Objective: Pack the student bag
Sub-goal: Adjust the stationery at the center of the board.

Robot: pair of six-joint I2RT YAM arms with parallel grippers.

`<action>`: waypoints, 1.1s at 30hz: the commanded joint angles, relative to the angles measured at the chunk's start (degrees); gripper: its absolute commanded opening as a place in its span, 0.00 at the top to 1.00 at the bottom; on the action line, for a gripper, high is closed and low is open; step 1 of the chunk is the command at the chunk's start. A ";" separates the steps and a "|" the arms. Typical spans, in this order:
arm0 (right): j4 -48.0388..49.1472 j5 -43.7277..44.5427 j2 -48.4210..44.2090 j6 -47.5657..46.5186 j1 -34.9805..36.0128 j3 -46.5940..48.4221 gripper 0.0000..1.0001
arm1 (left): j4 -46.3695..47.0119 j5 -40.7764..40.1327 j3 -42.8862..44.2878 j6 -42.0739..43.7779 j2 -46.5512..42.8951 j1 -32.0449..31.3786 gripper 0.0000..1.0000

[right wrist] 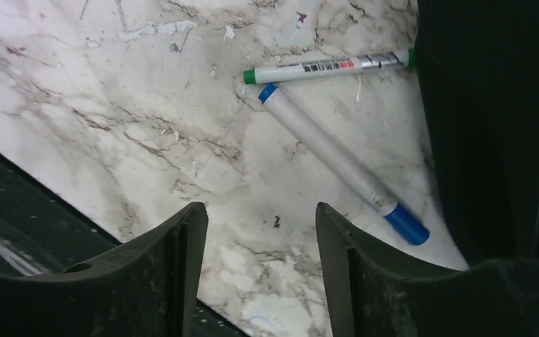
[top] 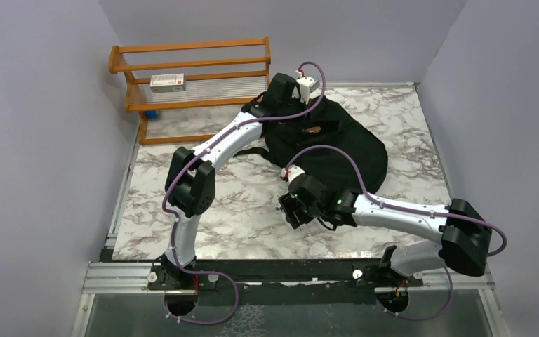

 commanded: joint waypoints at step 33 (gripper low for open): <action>0.09 -10.24 17.50 -31.88 -7.57 4.35 0.63 | 2.38 0.19 -2.08 1.61 -4.23 1.16 1.00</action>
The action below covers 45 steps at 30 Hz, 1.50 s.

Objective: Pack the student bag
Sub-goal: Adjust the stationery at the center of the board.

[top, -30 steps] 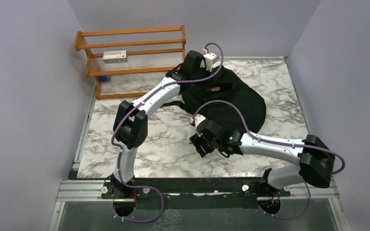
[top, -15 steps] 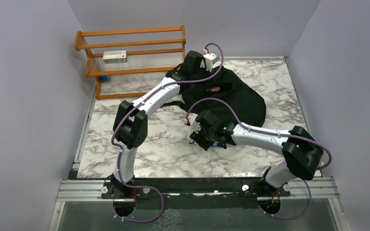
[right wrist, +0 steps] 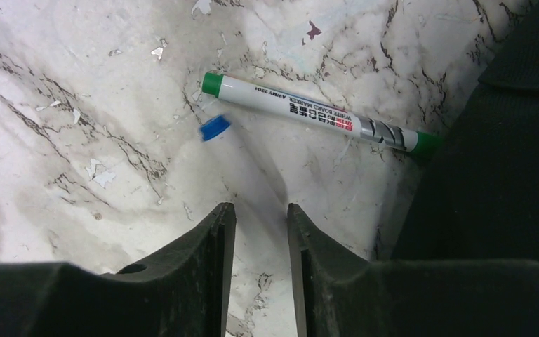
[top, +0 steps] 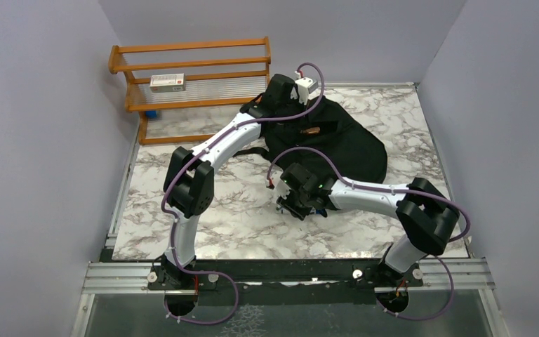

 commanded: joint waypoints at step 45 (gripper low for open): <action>11.65 -9.62 10.56 4.47 7.90 9.19 0.83 | 1.50 0.77 -0.84 0.83 -4.22 1.83 1.00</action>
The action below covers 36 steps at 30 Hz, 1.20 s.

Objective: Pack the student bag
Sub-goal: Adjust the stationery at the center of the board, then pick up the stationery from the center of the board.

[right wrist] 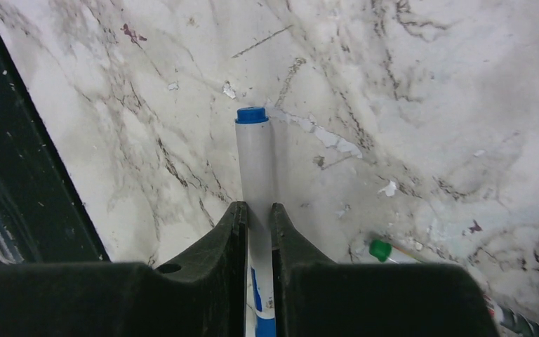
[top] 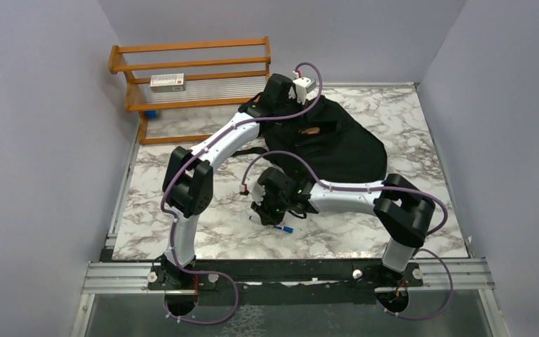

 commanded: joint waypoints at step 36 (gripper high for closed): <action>-2.22 9.33 -4.37 -0.62 3.08 -8.50 0.55 | 1.50 0.93 -1.23 0.94 -4.52 1.40 1.00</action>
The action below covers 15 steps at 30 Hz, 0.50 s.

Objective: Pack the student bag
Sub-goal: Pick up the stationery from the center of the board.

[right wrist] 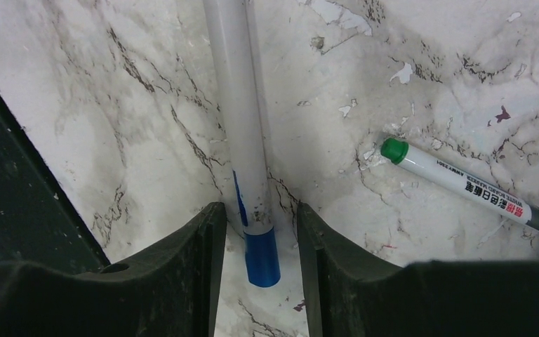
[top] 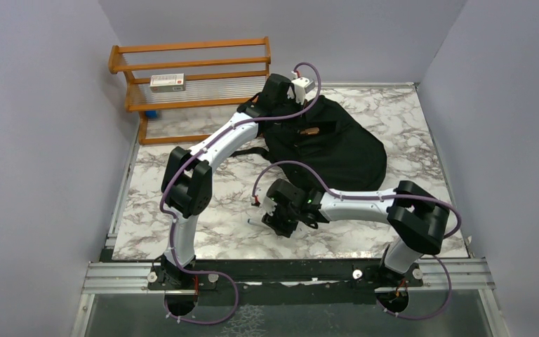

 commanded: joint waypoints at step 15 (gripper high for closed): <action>-1.06 1.28 -4.52 3.14 0.43 -0.85 0.86 | 1.42 0.22 -0.89 0.87 -4.12 1.33 1.00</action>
